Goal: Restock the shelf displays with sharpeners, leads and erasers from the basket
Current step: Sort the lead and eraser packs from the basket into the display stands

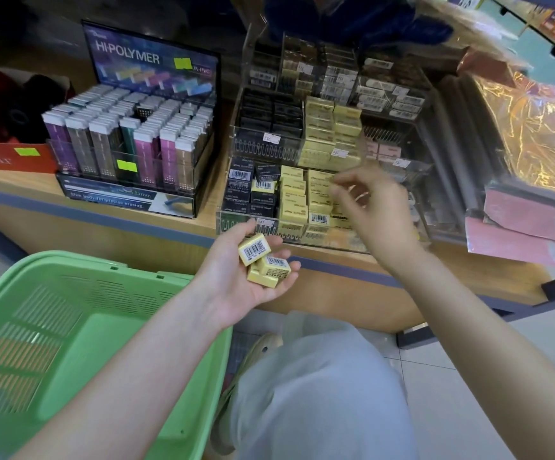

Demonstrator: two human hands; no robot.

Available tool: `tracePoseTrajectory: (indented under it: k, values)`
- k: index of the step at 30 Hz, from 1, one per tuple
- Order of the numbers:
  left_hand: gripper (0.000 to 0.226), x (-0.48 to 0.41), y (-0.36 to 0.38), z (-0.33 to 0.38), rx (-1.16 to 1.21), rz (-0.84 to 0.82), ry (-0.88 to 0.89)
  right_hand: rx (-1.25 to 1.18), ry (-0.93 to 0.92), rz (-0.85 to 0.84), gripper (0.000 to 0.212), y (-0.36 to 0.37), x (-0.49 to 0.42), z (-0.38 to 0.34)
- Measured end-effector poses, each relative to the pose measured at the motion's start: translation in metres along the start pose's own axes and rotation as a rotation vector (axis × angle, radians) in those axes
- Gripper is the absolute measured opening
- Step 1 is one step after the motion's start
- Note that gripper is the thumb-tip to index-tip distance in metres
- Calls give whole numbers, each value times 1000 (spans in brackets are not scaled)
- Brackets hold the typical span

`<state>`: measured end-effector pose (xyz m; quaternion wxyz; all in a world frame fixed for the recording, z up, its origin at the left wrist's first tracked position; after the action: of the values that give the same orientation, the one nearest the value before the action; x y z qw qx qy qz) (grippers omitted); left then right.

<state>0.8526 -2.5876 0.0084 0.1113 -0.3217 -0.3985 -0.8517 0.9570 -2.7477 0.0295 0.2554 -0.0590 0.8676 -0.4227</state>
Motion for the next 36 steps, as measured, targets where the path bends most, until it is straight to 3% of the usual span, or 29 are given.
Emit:
tracePoseTrajectory:
  k: [5,7,10,12,16,20,22,28,36]
  values:
    - [39,-4,1,-2,-108,30,-72,-294,-4,-509,26,11,39,-41]
    - [44,-2,2,-5,-132,24,-113,-307,-2,-574,28,17,43,-44]
    - [54,0,0,-9,-106,-9,-128,-296,21,-540,19,20,46,-43]
    - [48,4,-3,-6,-64,-61,-100,-347,60,-473,17,19,47,-41]
    - [29,7,-9,-1,-80,-54,-24,-436,170,-184,20,3,40,-28]
    - [25,9,-13,2,-159,-32,42,-236,202,82,16,-21,21,-1]
    - [28,10,-14,4,-204,-25,80,-114,211,71,14,-21,11,13]
    - [37,12,-11,5,-273,-48,81,71,119,-174,23,-18,3,32]
    - [43,10,-15,6,-222,-98,36,134,28,-84,13,-10,-9,30]
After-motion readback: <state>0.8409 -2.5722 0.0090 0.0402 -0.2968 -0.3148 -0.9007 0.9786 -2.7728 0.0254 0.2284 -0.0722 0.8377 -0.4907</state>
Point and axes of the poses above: each hand's wrist, its own x-axis away from the middle knuckle, its own y-axis out of the palm, z = x × y, the point moved 1 cm from there along -x, towards the middle knuckle, and after that the axes turned 2 degrees about x, right-handed, at the moved point
